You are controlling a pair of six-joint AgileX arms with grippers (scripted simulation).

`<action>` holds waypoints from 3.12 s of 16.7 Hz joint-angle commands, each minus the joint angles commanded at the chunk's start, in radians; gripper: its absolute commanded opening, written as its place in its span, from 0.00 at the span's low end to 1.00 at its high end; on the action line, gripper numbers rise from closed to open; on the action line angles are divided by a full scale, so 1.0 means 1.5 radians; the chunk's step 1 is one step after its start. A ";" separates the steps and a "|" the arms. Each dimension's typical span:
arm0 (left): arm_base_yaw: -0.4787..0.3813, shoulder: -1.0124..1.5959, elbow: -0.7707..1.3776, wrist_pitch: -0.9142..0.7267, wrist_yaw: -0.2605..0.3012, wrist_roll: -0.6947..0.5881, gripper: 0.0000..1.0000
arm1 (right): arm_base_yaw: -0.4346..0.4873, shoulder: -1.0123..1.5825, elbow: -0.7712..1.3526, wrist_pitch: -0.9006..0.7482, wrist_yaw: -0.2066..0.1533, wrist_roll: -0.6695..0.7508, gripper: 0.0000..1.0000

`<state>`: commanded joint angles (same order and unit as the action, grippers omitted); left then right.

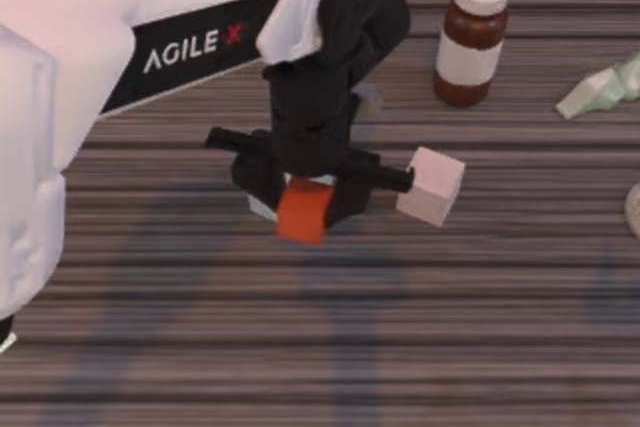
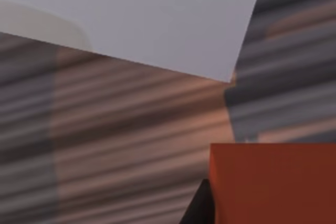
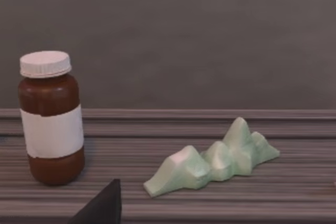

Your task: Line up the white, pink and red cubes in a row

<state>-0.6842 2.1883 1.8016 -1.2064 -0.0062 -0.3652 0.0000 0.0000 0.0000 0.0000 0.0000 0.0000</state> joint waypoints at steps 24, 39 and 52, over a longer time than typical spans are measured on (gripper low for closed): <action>-0.226 0.106 0.048 0.085 -0.013 -0.432 0.00 | 0.000 0.000 0.000 0.000 0.000 0.000 1.00; -0.227 0.107 0.042 0.091 -0.014 -0.432 0.83 | 0.000 0.000 0.000 0.000 0.000 0.000 1.00; -0.225 0.106 0.054 0.079 -0.014 -0.434 1.00 | 0.000 0.000 0.000 0.000 0.000 0.000 1.00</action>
<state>-1.0218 2.3478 1.8825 -1.0880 -0.0269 -1.0162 0.0000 0.0000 0.0000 0.0000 0.0000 0.0000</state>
